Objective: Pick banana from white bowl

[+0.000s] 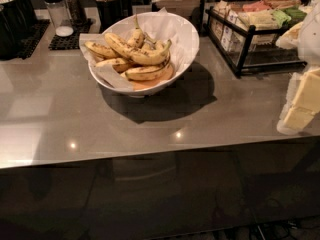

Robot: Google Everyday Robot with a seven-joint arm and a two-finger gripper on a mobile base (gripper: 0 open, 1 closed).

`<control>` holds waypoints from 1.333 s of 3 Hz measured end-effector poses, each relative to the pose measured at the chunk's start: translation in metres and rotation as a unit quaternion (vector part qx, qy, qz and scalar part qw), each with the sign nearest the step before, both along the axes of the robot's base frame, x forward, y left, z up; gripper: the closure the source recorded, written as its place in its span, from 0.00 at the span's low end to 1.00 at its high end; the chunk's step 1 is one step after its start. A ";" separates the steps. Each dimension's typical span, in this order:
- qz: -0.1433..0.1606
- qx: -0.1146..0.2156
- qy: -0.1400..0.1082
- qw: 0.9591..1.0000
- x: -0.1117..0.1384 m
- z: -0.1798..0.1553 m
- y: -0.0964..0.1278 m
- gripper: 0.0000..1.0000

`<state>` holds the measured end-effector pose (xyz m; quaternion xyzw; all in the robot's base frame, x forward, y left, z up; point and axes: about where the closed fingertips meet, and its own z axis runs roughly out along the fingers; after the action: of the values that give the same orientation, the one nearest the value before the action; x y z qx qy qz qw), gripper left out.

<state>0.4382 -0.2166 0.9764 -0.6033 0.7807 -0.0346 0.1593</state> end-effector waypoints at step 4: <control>0.030 0.112 -0.013 0.993 0.083 0.019 0.032 0.00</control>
Offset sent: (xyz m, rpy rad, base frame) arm 0.0129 -0.0020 0.0042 0.0636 -0.0110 -0.0251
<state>0.5210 -0.1848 0.9950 -0.6042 0.7591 0.0496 0.2371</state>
